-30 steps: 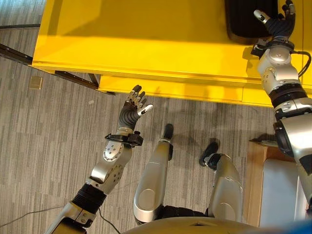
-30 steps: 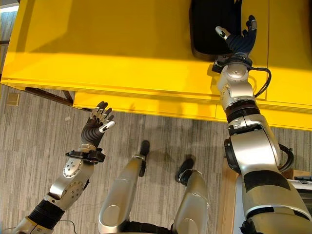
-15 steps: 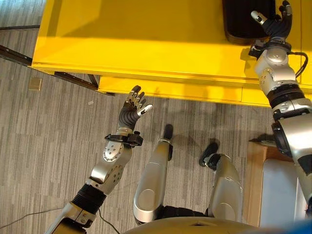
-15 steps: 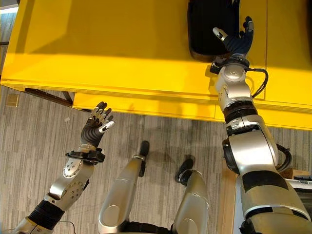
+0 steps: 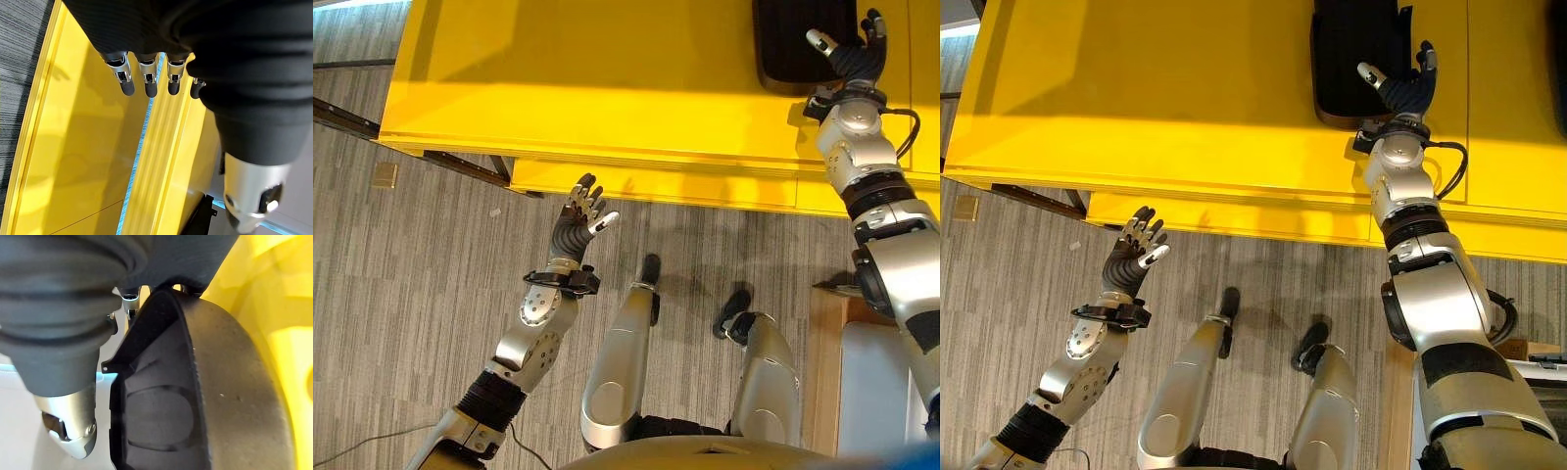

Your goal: Move parts from the plastic box to the shelf.

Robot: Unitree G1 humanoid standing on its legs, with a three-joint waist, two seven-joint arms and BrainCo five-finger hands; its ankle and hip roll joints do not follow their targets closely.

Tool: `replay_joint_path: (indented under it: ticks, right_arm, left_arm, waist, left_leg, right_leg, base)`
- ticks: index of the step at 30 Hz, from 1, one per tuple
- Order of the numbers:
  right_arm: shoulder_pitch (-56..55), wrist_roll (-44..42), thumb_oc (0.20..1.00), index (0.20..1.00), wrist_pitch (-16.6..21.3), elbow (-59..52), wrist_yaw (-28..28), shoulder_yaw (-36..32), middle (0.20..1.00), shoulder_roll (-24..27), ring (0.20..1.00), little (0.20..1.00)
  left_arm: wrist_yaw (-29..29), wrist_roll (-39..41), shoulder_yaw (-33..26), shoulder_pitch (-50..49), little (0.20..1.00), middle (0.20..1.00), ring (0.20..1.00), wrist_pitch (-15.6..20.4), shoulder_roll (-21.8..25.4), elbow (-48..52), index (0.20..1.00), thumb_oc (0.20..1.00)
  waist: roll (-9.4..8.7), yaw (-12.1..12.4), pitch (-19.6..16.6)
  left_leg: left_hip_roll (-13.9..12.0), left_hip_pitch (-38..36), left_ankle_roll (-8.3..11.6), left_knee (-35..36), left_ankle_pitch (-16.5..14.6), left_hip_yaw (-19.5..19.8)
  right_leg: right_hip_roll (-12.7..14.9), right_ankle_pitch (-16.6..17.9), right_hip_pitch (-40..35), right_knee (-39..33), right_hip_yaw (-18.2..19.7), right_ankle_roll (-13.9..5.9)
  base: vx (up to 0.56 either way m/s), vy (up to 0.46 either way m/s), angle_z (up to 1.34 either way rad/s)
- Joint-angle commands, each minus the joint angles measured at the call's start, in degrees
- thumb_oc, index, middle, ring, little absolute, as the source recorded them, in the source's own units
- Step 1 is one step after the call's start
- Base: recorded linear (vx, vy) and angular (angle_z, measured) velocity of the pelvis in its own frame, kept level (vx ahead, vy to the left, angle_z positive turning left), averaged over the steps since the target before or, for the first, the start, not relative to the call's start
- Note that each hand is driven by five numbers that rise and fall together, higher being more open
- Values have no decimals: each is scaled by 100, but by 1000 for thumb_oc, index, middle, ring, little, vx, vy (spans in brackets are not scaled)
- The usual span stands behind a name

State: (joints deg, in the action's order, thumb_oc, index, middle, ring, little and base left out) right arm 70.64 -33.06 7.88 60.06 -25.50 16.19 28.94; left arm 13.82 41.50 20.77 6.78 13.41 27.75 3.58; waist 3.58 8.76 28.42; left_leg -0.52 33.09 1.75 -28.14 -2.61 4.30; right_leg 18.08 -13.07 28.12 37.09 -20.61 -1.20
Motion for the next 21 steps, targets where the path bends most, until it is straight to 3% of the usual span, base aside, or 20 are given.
replay_joint_path:
  ticks: [1,21]
  right_arm:
    - [-143,-226,1000,1000,-2,14,193,44,1000,-238,1000,1000]
    - [-187,-141,1000,1000,-28,65,154,30,1000,-332,1000,1000]
  left_arm:
    - [-11,-76,-149,-52,1000,1000,1000,252,59,180,1000,1000]
    - [-10,-80,-148,-70,1000,1000,1000,258,62,183,1000,1000]
  waist:
    - [-22,185,138]
    - [-14,207,138]
  left_leg:
    - [-135,208,153,-167,-156,6]
    - [-120,250,138,-185,-157,20]
  right_leg:
    - [-44,-492,-607,323,340,-391]
    - [-39,-466,-588,317,329,-401]
  base:
    - [0,0,0]
    - [0,0,0]
